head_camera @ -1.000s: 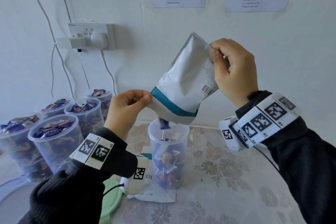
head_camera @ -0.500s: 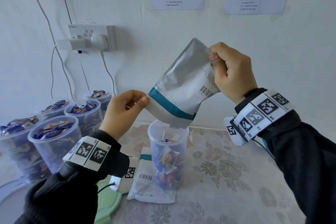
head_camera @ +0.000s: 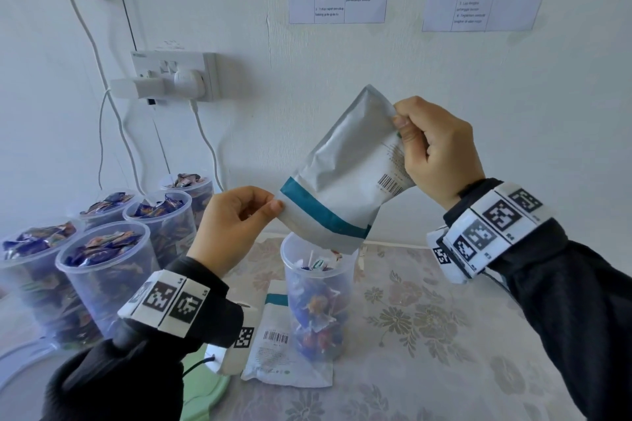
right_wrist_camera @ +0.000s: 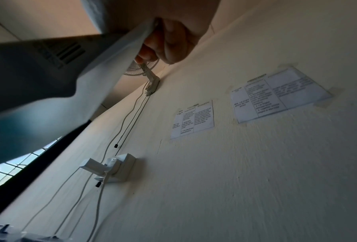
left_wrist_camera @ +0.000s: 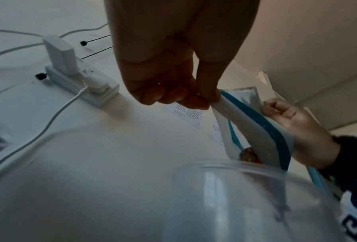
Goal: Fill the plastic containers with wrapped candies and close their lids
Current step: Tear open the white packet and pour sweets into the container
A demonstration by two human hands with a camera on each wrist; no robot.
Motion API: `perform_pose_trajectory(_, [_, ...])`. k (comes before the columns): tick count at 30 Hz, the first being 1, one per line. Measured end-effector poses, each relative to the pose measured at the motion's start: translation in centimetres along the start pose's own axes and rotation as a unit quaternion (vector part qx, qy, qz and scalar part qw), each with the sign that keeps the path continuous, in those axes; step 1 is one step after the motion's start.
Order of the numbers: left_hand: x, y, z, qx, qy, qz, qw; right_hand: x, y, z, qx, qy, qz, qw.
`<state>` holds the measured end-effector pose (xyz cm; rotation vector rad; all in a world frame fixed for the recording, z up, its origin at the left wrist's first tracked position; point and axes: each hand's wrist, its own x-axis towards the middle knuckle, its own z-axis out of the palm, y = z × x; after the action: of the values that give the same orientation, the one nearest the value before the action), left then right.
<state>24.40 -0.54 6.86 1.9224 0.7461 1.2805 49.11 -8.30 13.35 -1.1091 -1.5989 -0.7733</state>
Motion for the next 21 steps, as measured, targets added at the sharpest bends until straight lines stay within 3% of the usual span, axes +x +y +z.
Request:
perform_pose_trajectory(4, [0.6, -0.2, 0.0, 0.11, 0.007, 0.037, 0.993, 0.5, 0.1, -0.5, -0.027, -0.016, -0.054, 0.998])
perform_pose_trajectory(8, [0.4, -1.0, -0.3, 0.155, -0.005, 0.051, 0.987, 0.3, -0.3, -0.6, -0.031, -0.051, -0.102, 0.993])
perform_pose_trajectory(18, [-0.4, -1.6, -1.7, 0.094, -0.01, 0.042, 0.995, 1.4, -1.8, -0.6, -0.022, -0.065, -0.094, 0.993])
perform_pose_trajectory(21, [-0.7, -1.3, -1.4, 0.057, -0.001, 0.022, 0.998, 1.7, -2.2, -1.2, 0.008, -0.1, -0.04, 0.994])
